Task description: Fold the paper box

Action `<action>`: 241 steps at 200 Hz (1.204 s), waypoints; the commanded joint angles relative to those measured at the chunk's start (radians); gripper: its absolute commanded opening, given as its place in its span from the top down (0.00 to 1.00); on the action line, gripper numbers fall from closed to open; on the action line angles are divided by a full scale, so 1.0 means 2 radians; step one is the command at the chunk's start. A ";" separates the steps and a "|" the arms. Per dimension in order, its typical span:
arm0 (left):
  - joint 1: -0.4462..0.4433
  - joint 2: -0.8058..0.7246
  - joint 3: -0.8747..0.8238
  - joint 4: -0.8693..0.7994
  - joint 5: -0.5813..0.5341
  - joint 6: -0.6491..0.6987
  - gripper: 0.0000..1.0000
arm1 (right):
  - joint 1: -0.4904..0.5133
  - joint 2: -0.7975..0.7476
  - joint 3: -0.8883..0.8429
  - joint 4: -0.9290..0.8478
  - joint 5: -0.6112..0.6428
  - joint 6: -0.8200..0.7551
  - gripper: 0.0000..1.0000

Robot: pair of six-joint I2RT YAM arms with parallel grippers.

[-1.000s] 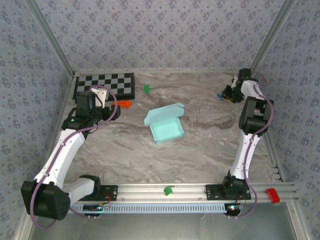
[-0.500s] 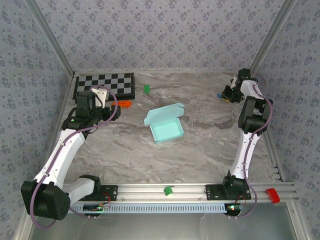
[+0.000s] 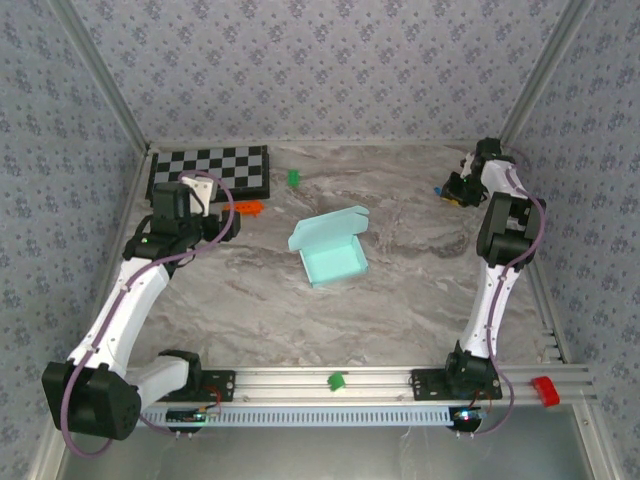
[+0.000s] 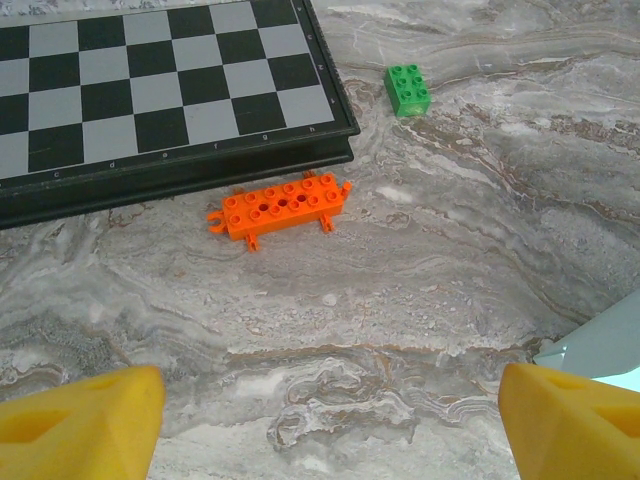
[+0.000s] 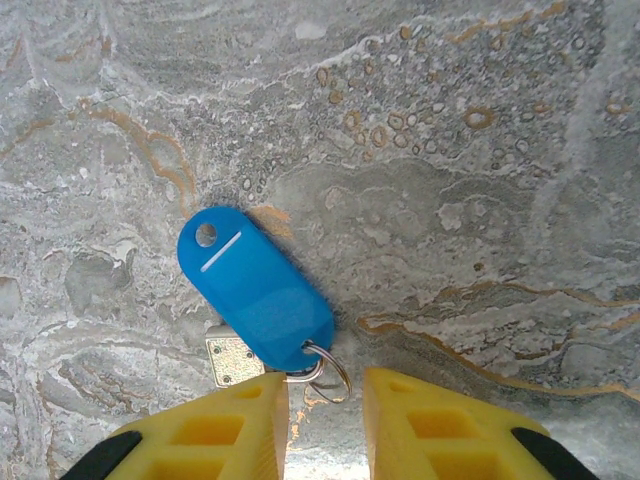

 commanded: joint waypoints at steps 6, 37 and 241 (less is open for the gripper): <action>0.004 -0.001 0.005 -0.011 -0.004 0.008 0.14 | 0.001 0.022 0.018 -0.016 -0.008 -0.005 0.76; 0.004 0.000 0.005 -0.011 -0.004 0.009 0.14 | 0.001 0.021 0.016 -0.016 -0.016 -0.002 0.86; 0.005 -0.002 0.006 -0.014 0.007 0.005 0.12 | 0.039 -0.398 -0.360 0.092 0.027 0.038 1.00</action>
